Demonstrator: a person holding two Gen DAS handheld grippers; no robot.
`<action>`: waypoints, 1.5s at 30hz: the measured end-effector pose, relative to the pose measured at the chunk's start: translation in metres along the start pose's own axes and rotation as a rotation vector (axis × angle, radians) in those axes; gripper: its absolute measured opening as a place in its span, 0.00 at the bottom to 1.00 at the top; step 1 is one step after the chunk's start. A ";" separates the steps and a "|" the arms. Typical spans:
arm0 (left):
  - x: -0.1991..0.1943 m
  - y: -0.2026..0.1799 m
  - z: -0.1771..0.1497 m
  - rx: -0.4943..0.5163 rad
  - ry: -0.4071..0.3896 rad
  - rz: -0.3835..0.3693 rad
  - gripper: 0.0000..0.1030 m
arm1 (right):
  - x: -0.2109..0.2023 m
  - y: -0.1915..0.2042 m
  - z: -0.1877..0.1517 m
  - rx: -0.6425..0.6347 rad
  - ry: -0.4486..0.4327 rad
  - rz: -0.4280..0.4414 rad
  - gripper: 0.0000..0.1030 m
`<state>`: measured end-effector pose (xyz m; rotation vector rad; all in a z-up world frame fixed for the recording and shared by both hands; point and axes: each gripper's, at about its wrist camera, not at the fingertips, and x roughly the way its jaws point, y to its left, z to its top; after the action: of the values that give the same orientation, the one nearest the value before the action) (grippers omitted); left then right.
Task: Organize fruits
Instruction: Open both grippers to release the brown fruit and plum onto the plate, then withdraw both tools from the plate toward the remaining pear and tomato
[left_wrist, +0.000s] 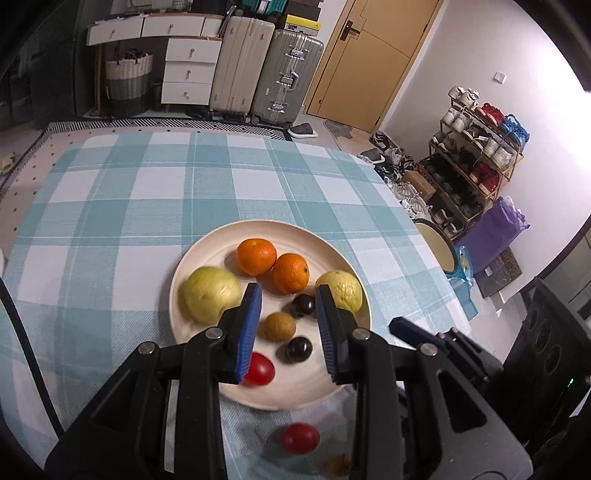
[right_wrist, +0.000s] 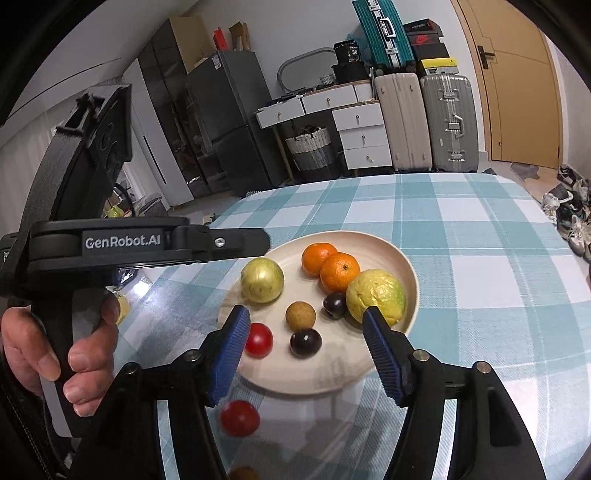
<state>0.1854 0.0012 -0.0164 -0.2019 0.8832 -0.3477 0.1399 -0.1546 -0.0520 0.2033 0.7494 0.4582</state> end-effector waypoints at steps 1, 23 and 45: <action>-0.003 -0.001 -0.003 0.002 0.000 0.002 0.26 | -0.004 0.000 -0.002 0.003 -0.003 -0.001 0.67; -0.072 -0.007 -0.063 -0.011 -0.074 0.165 0.79 | -0.068 0.015 -0.028 -0.001 -0.040 -0.024 0.85; -0.053 0.016 -0.147 -0.051 0.023 0.166 0.96 | -0.081 0.029 -0.063 -0.039 -0.019 0.037 0.96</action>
<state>0.0430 0.0314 -0.0740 -0.1709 0.9253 -0.1729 0.0350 -0.1659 -0.0381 0.1847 0.7187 0.5047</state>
